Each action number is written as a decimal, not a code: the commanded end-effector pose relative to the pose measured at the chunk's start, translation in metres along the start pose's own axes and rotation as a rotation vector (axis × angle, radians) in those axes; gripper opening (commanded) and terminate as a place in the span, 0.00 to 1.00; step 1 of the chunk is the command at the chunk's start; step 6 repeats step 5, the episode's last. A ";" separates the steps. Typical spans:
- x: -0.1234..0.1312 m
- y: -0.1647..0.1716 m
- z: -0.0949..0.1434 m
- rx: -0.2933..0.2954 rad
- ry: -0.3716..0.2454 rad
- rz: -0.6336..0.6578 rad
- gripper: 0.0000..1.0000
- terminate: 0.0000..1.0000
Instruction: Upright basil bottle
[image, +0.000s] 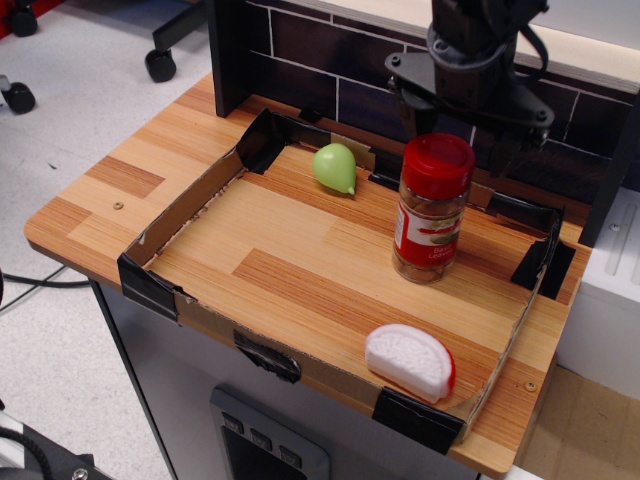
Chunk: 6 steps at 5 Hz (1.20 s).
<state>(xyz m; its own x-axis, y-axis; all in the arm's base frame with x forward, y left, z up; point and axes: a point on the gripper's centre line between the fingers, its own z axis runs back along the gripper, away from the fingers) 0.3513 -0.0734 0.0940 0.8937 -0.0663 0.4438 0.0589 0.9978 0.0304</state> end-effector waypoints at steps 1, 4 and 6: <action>0.035 0.007 0.060 -0.038 -0.044 0.067 1.00 0.00; 0.046 0.012 0.074 -0.064 -0.024 0.114 1.00 0.00; 0.046 0.012 0.074 -0.064 -0.024 0.114 1.00 1.00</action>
